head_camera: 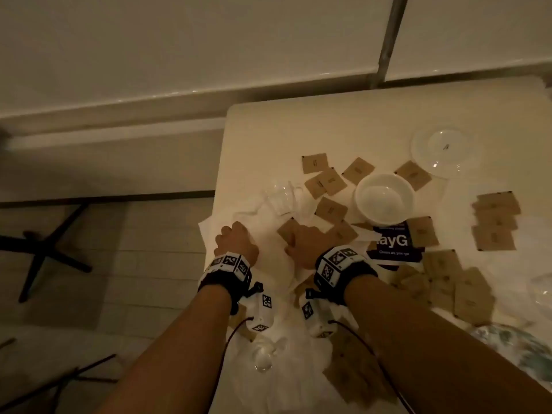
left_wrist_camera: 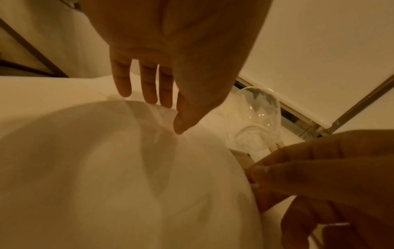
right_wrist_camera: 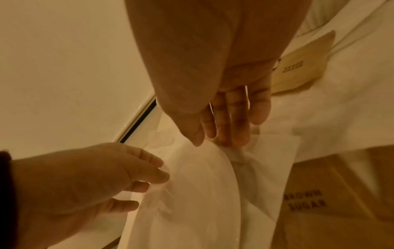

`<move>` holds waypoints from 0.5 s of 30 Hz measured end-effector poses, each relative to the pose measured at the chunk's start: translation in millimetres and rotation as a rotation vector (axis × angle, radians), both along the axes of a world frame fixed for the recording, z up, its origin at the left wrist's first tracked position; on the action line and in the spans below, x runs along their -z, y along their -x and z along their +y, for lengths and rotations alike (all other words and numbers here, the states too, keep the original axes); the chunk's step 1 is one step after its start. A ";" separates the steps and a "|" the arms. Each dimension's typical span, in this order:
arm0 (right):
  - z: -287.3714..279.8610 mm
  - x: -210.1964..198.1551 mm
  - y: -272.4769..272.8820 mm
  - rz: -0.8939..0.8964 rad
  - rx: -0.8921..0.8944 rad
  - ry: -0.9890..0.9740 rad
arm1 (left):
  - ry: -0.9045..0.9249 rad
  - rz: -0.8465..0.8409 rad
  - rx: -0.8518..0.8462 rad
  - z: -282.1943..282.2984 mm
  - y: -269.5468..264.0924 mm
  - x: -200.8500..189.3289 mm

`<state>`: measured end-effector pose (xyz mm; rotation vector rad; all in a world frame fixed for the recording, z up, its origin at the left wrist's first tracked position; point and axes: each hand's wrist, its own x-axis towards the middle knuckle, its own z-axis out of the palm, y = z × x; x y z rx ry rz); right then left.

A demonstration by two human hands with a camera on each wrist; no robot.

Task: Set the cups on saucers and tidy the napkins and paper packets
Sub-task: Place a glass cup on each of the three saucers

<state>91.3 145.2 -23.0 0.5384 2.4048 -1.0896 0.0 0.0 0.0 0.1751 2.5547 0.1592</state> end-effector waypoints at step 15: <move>27.9 -39.3 -1.8 -0.022 0.089 0.078 | -0.536 -0.169 0.055 -19.0 15.4 -13.8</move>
